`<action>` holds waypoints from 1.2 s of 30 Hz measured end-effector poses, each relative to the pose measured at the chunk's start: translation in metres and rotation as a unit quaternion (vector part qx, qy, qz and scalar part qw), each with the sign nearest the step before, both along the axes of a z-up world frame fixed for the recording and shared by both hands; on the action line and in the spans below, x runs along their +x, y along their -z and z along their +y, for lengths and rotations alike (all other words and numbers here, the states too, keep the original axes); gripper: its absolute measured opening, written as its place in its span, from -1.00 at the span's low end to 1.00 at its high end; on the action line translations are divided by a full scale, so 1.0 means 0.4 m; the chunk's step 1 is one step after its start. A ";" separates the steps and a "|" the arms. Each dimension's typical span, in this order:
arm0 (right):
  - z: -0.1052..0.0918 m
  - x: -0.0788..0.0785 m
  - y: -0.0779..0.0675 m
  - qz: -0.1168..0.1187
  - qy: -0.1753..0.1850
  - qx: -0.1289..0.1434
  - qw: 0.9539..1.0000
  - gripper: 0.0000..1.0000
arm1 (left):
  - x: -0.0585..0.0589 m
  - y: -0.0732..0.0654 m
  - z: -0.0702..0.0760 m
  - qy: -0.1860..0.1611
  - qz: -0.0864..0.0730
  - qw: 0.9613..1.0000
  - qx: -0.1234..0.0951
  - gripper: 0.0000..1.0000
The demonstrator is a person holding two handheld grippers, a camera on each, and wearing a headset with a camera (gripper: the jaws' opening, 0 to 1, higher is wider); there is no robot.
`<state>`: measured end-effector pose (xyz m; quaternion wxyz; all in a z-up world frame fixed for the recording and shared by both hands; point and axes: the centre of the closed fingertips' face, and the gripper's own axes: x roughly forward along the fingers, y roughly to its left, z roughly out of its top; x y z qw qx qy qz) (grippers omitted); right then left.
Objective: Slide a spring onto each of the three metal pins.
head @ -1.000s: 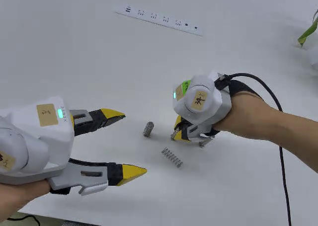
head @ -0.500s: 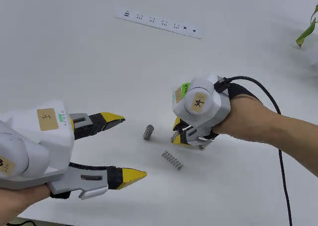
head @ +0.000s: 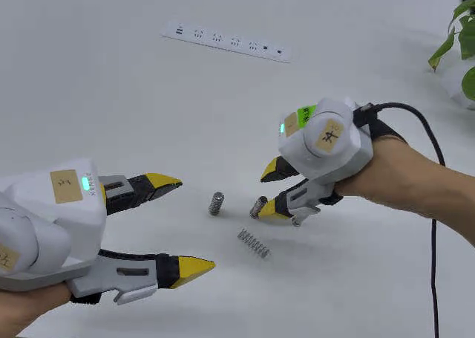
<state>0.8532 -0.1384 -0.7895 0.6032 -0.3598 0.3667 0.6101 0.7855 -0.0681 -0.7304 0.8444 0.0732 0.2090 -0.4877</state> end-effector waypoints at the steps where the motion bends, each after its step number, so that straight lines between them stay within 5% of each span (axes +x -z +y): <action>1: -0.005 -0.003 -0.014 0.001 0.007 0.010 1.000 -0.28 | 0.001 0.000 0.001 0.001 -0.001 1.000 0.001 0.28; 10: -0.079 -0.027 -0.070 -0.004 0.055 0.055 0.997 -0.04 | 0.001 -0.002 0.004 0.009 -0.006 1.000 0.010 0.28; 16: -0.151 -0.043 -0.108 -0.007 0.101 0.095 0.990 0.09 | 0.002 -0.002 0.004 0.014 -0.007 1.000 0.022 0.27; 25: -0.253 -0.086 -0.104 -0.001 0.153 0.134 0.979 0.37 | -0.005 0.006 -0.014 0.041 -0.012 0.998 0.055 0.25; 32: -0.311 -0.119 -0.085 0.006 0.190 0.162 0.968 0.51 | -0.009 0.022 -0.029 0.074 -0.018 0.993 0.089 0.21; 36: -0.331 -0.139 -0.075 0.010 0.204 0.175 0.963 0.56 | -0.016 0.042 -0.047 0.108 -0.026 0.986 0.126 0.15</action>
